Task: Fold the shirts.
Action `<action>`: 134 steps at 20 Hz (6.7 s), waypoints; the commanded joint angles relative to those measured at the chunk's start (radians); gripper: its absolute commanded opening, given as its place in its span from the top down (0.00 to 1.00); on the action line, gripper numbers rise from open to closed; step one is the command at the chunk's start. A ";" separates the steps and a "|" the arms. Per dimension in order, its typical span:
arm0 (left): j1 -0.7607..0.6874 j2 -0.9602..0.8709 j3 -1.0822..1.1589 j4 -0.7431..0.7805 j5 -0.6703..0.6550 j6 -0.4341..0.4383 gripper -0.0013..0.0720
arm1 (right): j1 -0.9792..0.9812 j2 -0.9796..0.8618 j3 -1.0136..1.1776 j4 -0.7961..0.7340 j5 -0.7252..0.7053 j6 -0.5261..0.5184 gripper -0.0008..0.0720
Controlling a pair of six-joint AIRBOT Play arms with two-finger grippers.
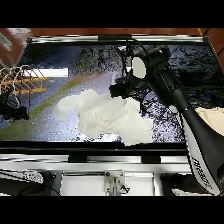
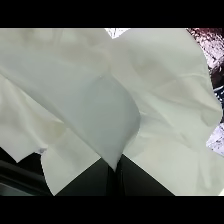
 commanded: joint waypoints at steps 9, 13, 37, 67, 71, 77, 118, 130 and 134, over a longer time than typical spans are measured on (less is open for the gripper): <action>-0.019 0.237 0.159 -0.002 -0.066 -0.127 0.92 | -0.050 0.007 0.012 -0.034 0.027 -0.021 0.89; -0.171 0.349 0.290 -0.089 -0.204 -0.136 0.92 | -0.108 0.007 0.085 -0.062 0.035 -0.043 0.89; -1.196 1.030 -0.510 0.187 -0.313 -0.117 0.92 | -0.165 0.007 0.098 -0.105 0.094 -0.104 0.89; -1.181 0.873 -0.457 0.163 -0.173 -0.228 0.92 | 0.185 0.101 0.248 -0.356 0.156 -0.202 0.89; -1.181 0.835 -0.457 0.159 -0.138 -0.245 0.92 | 0.185 0.101 0.248 -0.284 0.153 -0.202 0.89; -1.181 0.684 -0.455 -0.020 0.141 -0.246 0.92 | 0.185 0.101 0.248 -0.122 0.153 -0.187 0.89; -1.057 0.647 -0.366 0.037 0.031 0.116 0.92 | -0.352 -0.066 0.224 0.298 -0.018 -1.638 0.24; -1.023 0.650 -0.366 0.045 0.161 0.157 0.92 | -0.353 -0.155 0.214 0.271 0.081 -1.633 0.89; -0.941 0.650 -0.357 0.045 0.272 0.156 0.42 | -0.354 -0.155 0.214 0.261 0.079 -1.630 0.89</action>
